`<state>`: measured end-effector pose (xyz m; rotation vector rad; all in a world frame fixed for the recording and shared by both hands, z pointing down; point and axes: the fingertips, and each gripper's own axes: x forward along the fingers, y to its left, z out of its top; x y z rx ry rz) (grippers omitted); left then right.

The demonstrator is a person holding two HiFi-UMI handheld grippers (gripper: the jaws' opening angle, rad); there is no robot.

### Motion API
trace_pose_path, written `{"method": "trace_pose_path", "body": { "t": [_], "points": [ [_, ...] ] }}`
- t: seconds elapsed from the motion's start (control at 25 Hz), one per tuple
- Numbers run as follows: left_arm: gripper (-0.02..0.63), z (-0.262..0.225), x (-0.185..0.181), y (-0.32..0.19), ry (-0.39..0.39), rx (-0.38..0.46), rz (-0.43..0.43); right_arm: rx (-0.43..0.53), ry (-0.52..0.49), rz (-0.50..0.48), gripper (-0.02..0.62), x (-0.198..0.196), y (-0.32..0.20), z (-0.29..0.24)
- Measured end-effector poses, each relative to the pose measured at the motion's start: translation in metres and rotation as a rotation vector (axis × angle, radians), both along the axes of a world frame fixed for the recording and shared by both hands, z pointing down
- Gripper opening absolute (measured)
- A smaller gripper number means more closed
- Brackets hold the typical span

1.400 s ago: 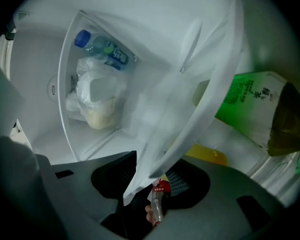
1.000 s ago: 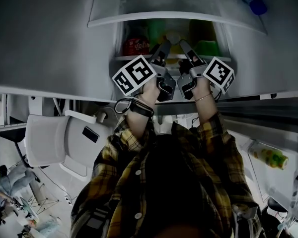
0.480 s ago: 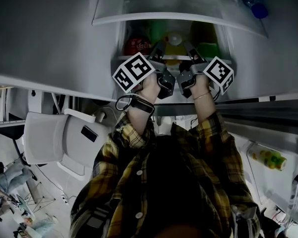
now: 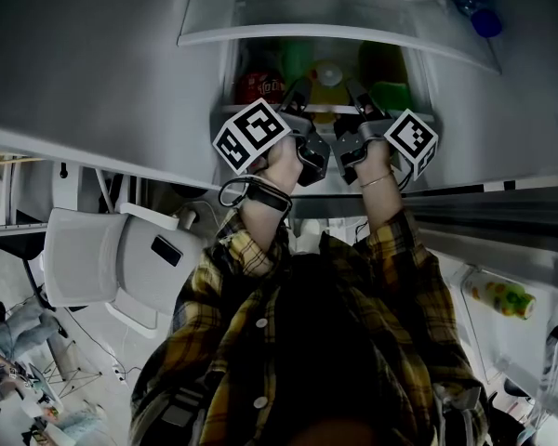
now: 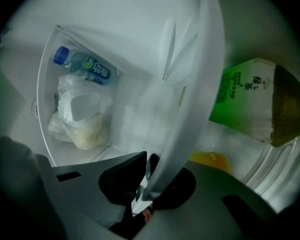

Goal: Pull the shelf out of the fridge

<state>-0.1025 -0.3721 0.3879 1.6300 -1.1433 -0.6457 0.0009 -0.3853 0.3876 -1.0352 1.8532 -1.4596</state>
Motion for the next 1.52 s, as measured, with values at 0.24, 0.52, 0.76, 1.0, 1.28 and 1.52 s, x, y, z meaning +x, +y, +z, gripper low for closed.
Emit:
{"method": "trace_pose_path", "body": {
  "t": [0.24,0.52,0.76,1.0,1.28,1.52],
  "points": [
    [0.048,-0.002,0.000,0.007,0.039,-0.015,-0.003,0.000,-0.044,-0.008,0.041,-0.001,0.006,-0.003],
    [0.046,-0.001,0.001,0.018,0.047,-0.015,0.000,0.002,-0.043,-0.012,0.041,0.001,0.017,-0.002],
    [0.046,0.001,0.004,0.027,0.039,-0.014,0.001,-0.009,-0.054,-0.015,0.040,0.004,0.027,0.001],
    [0.046,0.003,0.008,0.045,0.040,-0.018,0.009,0.000,-0.054,-0.026,0.040,0.008,0.044,0.004],
    [0.044,0.002,0.008,0.048,0.055,-0.029,0.020,0.007,-0.050,-0.045,0.040,0.006,0.047,0.000],
    [0.044,0.003,0.009,0.056,0.054,-0.032,0.025,0.007,-0.044,-0.050,0.040,0.007,0.056,0.001]
  ]
}}
